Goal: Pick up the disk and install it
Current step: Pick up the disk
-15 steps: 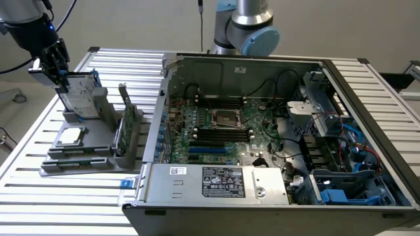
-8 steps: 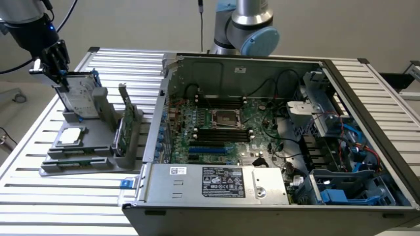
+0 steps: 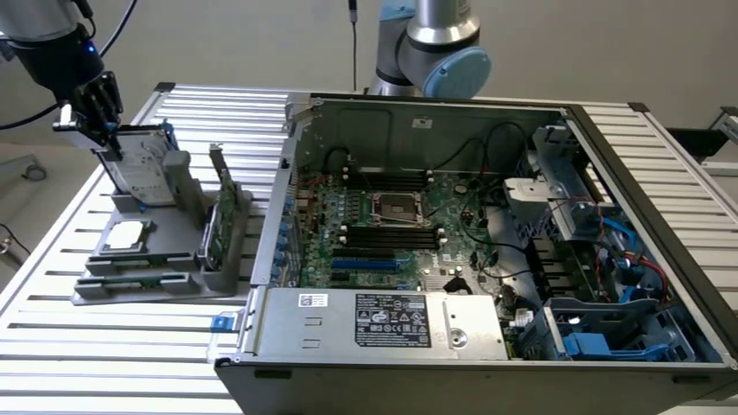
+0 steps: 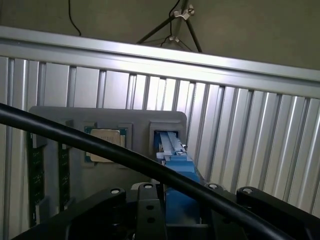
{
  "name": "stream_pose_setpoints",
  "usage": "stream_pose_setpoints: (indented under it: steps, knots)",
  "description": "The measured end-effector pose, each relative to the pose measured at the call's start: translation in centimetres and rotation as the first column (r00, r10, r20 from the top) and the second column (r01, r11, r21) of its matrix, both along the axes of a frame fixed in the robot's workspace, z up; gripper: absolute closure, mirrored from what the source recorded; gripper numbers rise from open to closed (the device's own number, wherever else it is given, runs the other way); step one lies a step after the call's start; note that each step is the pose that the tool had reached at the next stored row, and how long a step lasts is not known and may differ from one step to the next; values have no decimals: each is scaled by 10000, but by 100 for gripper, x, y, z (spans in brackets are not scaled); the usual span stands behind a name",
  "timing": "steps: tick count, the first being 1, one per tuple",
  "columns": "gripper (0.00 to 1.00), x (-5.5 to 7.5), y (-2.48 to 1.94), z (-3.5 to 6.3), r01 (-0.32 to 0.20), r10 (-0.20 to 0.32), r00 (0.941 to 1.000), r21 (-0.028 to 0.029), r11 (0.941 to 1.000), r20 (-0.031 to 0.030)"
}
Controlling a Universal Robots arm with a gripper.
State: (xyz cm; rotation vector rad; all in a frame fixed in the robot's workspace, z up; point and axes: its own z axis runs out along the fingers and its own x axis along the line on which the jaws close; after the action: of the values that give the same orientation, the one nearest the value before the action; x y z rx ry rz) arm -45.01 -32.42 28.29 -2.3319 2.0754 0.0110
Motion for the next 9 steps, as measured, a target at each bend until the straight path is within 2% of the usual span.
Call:
stream_pose_setpoints:
  steps: [9]
  knots:
    - [67, 7, -1, 0, 47, -47, 10000, -1, 10000, -83]
